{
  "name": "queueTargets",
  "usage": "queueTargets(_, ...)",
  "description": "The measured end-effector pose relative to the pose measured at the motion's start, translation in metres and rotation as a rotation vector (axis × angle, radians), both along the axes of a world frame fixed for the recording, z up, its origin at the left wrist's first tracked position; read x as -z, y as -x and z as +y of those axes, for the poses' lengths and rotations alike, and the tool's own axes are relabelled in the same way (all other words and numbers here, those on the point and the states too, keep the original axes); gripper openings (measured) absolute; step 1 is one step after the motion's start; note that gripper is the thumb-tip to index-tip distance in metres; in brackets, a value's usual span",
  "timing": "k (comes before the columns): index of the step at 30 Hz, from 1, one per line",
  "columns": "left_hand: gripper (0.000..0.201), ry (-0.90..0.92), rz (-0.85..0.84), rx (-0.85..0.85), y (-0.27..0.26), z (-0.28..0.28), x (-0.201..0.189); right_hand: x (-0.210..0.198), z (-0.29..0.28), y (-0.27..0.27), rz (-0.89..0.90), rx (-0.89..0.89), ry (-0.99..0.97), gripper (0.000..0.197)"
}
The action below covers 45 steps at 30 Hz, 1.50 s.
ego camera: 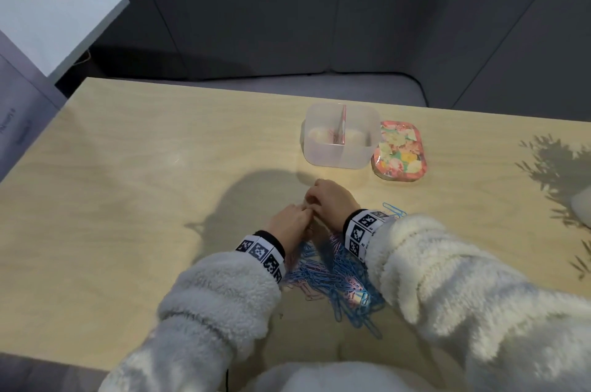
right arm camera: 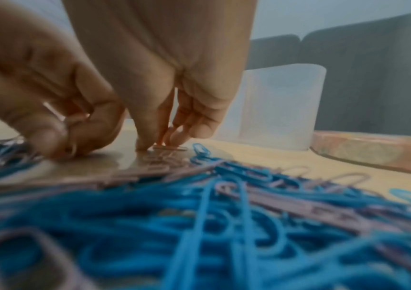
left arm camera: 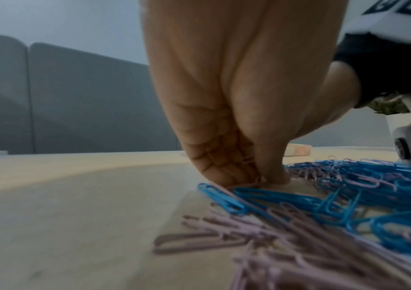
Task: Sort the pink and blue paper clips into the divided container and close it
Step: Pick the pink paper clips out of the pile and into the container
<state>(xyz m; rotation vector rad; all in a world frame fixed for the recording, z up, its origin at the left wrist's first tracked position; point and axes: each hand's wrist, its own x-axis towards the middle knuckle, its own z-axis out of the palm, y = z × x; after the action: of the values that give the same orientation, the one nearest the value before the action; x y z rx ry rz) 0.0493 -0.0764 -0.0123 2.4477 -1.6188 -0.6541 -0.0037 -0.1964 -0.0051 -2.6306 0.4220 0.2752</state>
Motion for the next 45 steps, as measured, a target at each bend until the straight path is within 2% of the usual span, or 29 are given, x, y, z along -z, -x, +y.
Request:
queueTargets(2,0.02,0.097,0.11,-0.106,-0.002,0.007,-0.005,0.001,0.0,0.002,0.005,0.021,0.009,0.02)
queueTargets(4,0.014,0.235,0.263,-0.291,-0.011,0.017,-0.009,0.004,-0.001,0.007,-0.005,0.074,0.001,0.019)
queueTargets(6,0.019,0.324,0.434,-0.443,-0.023,0.026,-0.011,0.007,-0.004,0.013,-0.027,0.13,-0.02,0.016)
queueTargets(9,0.017,0.32,0.716,-0.588,-0.033,0.038,-0.013,0.007,-0.008,0.022,-0.024,0.201,-0.014,0.012)
queueTargets(12,0.024,0.307,1.086,-0.854,-0.032,0.046,-0.013,0.008,-0.009,0.027,0.019,0.257,-0.024,0.013)
queueTargets(14,0.031,0.306,1.214,-0.971,-0.031,0.052,-0.012,0.006,-0.005,0.026,0.057,0.228,0.02,0.015)
queueTargets(15,0.035,0.298,1.214,-0.985,-0.032,0.055,-0.011,0.004,-0.003,0.024,0.061,0.193,0.062,0.018)
queueTargets(17,0.038,0.278,1.107,-0.927,-0.032,0.062,-0.009,0.002,0.004,0.021,-0.003,0.136,0.082,0.018)
queueTargets(19,0.036,0.227,0.946,-0.845,-0.031,0.068,-0.007,-0.001,0.014,0.017,-0.093,0.167,-0.153,0.011)
queueTargets(21,0.028,0.14,0.717,-0.717,-0.031,0.073,-0.004,-0.001,0.027,0.011,-0.152,0.224,-0.407,0.016)
queueTargets(23,0.016,0.101,0.558,-0.583,-0.031,0.079,-0.002,0.0,0.041,0.006,-0.138,0.234,-0.527,0.014)
queueTargets(24,0.022,0.105,0.53,-0.545,-0.03,0.083,-0.003,0.0,0.047,0.005,-0.095,0.188,-0.529,0.012)
queueTargets(26,0.035,0.101,0.478,-0.5,-0.027,0.087,-0.004,0.003,0.055,0.006,-0.002,0.017,-0.446,0.017)
queueTargets(29,0.039,0.07,0.308,-0.418,-0.021,0.088,-0.001,0.006,0.053,0.015,0.06,-0.136,-0.224,0.027)
queueTargets(31,0.036,0.063,0.222,-0.395,-0.019,0.09,0.002,0.006,0.045,0.021,0.054,-0.127,-0.16,0.027)
queueTargets(36,0.026,0.075,0.187,-0.381,-0.019,0.094,0.0,0.001,0.023,0.03,0.008,0.003,-0.173,0.021)
queueTargets(39,0.03,0.065,0.132,-0.331,-0.017,0.094,0.0,-0.008,0.036,0.027,0.049,-0.129,-0.146,0.035)
queueTargets(41,0.027,0.072,0.112,-0.344,-0.015,0.093,0.001,-0.009,0.05,0.024,0.123,-0.242,0.009,0.044)
queueTargets(43,0.022,0.081,0.098,-0.365,-0.013,0.092,0.001,-0.005,0.065,0.024,0.133,-0.269,0.117,0.043)
queueTargets(45,0.019,0.072,0.085,-0.353,-0.012,0.09,0.001,-0.002,0.075,0.025,0.088,-0.21,0.124,0.031)
